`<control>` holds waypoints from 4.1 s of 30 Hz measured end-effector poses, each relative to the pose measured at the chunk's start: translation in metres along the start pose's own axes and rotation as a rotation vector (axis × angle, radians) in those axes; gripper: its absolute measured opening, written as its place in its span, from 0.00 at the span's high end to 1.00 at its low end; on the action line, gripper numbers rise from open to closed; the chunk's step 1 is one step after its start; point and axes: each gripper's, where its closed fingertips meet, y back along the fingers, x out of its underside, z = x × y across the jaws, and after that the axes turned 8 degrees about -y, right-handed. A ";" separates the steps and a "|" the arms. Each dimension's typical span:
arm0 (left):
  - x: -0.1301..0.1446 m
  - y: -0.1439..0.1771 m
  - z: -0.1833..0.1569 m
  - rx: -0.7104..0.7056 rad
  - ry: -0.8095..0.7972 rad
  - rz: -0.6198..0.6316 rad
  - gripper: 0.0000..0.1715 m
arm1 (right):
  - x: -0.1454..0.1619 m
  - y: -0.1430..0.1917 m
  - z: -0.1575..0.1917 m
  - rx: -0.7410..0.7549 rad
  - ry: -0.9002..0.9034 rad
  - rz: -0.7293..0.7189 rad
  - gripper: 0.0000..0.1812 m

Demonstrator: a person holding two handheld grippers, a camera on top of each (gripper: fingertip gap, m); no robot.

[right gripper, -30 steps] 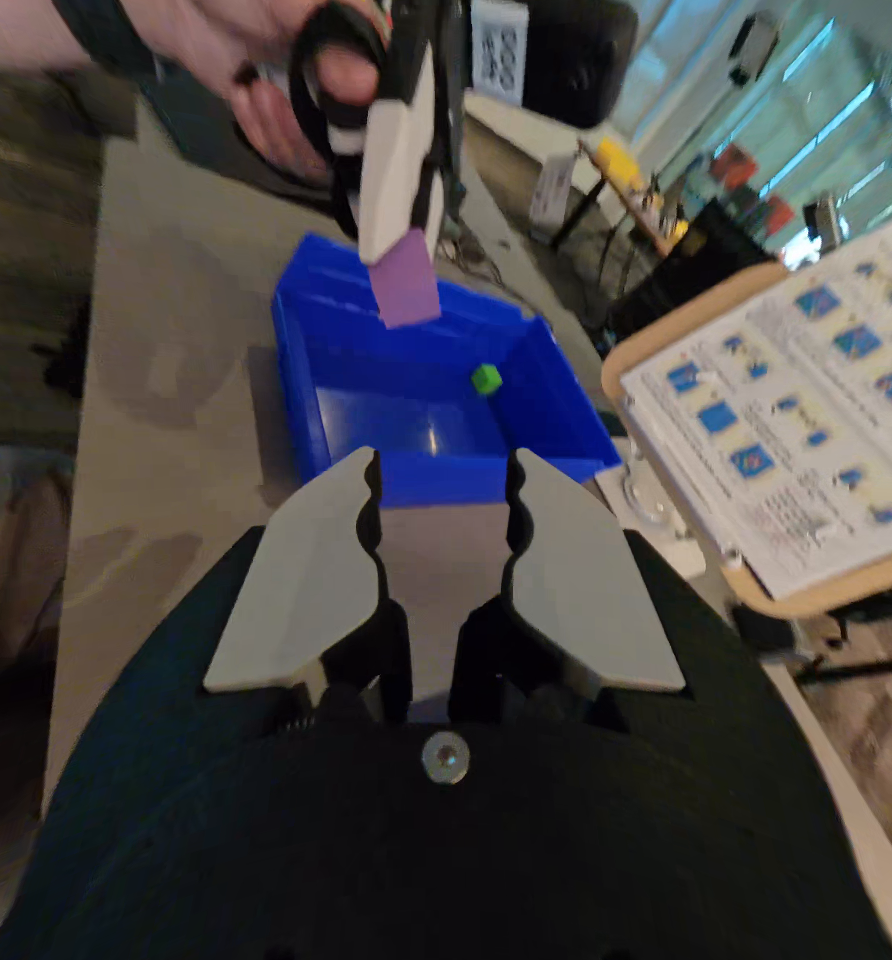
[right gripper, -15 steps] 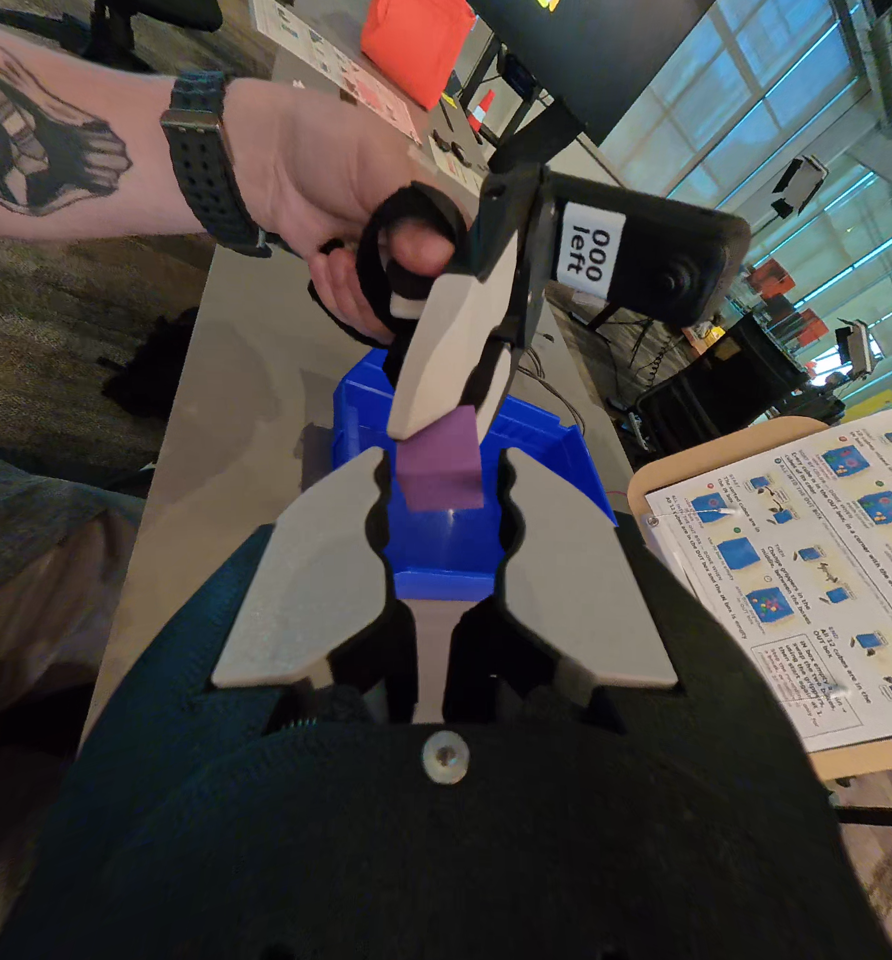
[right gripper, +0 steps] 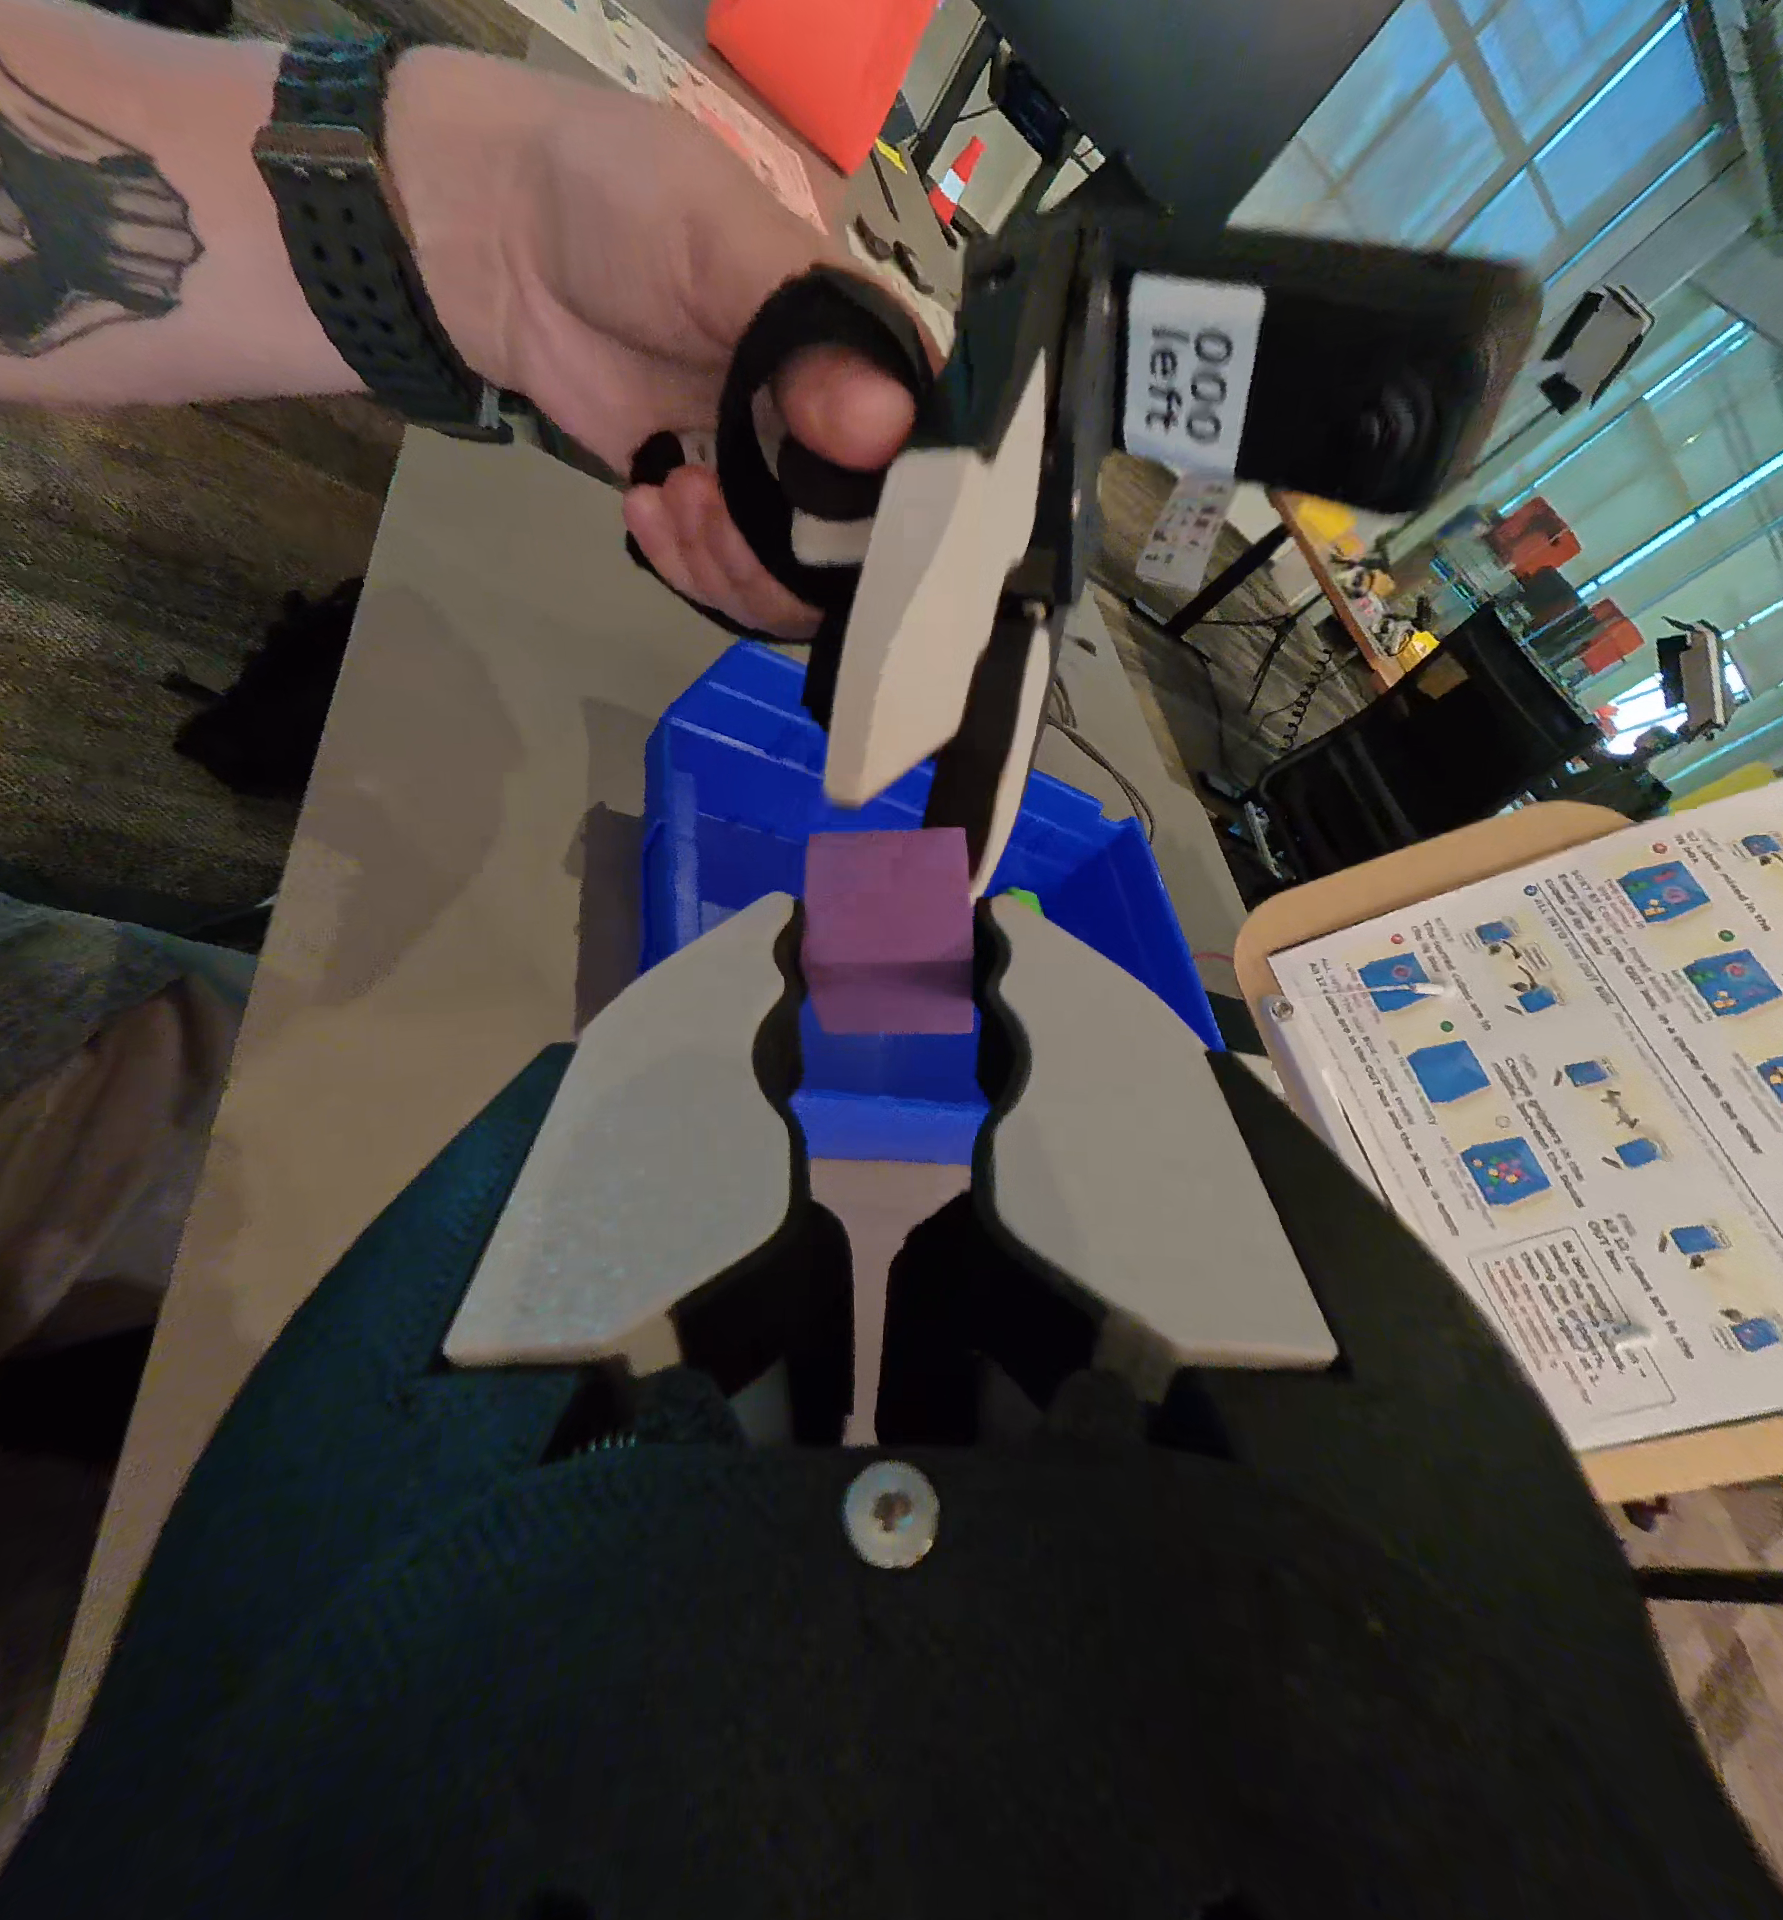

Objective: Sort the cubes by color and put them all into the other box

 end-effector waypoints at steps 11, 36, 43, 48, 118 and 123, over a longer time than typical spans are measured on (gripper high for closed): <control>-0.049 0.072 0.015 -0.720 -0.476 -0.323 0.65 | 0.100 0.101 -0.119 0.351 -0.250 0.363 0.84; 0.005 0.136 0.074 -1.190 -0.450 -0.186 0.62 | 0.360 0.152 -0.135 0.299 -0.967 1.421 0.83; -0.001 0.178 0.079 -1.199 -0.377 -0.228 0.63 | 0.367 0.150 -0.136 0.297 -1.024 1.411 0.83; 0.000 0.174 0.088 -1.199 -0.355 -0.196 0.65 | 0.372 0.148 -0.132 0.277 -1.046 1.421 0.83; 0.090 0.196 0.308 -0.601 -0.216 1.592 0.63 | 0.188 0.126 -0.093 0.381 -0.472 0.770 0.80; 0.096 0.193 0.320 -0.605 -0.247 1.564 0.64 | 0.190 0.123 -0.087 0.368 -0.469 0.779 0.80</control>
